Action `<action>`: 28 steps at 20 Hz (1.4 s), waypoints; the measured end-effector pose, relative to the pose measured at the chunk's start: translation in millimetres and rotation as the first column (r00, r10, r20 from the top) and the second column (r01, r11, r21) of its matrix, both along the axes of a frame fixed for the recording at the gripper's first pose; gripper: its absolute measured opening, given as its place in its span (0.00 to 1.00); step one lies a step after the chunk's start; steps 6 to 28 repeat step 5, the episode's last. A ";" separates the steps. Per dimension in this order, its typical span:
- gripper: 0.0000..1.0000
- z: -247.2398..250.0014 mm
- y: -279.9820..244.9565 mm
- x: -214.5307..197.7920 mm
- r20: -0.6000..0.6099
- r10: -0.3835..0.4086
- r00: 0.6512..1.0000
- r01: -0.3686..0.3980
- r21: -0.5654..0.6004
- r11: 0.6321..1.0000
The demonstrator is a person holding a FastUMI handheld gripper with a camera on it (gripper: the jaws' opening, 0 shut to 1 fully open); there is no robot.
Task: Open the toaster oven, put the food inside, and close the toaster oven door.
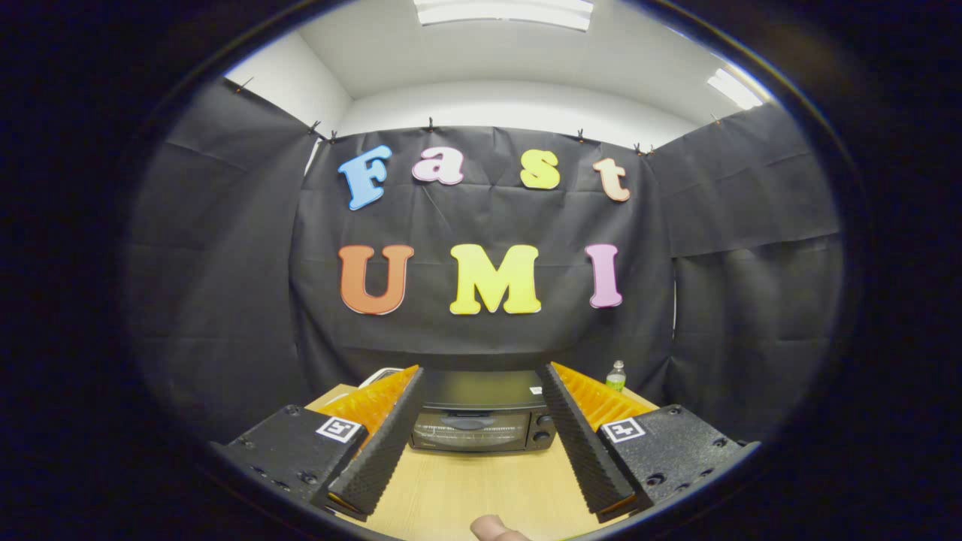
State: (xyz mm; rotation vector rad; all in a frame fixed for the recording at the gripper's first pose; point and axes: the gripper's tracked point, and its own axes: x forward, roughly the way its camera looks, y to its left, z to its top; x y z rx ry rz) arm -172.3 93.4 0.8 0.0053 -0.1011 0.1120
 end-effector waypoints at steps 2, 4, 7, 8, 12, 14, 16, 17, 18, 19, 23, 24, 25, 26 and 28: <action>1.00 -0.6 -0.7 -2.9 0.001 0.004 1.000 -0.004 -0.001 1.000; 1.00 -4.5 -2.7 -5.5 -0.003 0.005 1.000 -0.005 0.010 1.000; 1.00 -5.4 -3.8 -7.8 -0.005 0.003 1.000 -0.003 0.017 1.000; 1.00 -5.4 -3.8 -7.8 -0.005 0.003 1.000 -0.003 0.017 1.000; 1.00 -5.4 -3.8 -7.8 -0.005 0.003 1.000 -0.003 0.017 1.000; 1.00 -5.4 -3.8 -7.8 -0.005 0.003 1.000 -0.003 0.017 1.000; 1.00 -5.4 -3.8 -7.8 -0.005 0.003 1.000 -0.003 0.017 1.000; 1.00 -5.4 -3.8 -7.8 -0.005 0.003 1.000 -0.003 0.017 1.000; 1.00 -5.4 -3.8 -7.8 -0.005 0.003 1.000 -0.003 0.017 1.000; 1.00 -5.4 -3.8 -7.8 -0.005 0.003 1.000 -0.003 0.017 1.000; 1.00 -5.4 -3.8 -7.8 -0.005 0.003 1.000 -0.003 0.017 1.000; 1.00 -5.4 -3.8 -7.8 -0.005 0.003 1.000 -0.003 0.017 1.000; 1.00 -5.4 -3.8 -7.8 -0.005 0.003 1.000 -0.003 0.017 1.000; 1.00 -5.4 -3.8 -7.8 -0.005 0.003 1.000 -0.003 0.017 1.000; 1.00 -5.4 -3.8 -7.8 -0.005 0.003 1.000 -0.003 0.017 1.000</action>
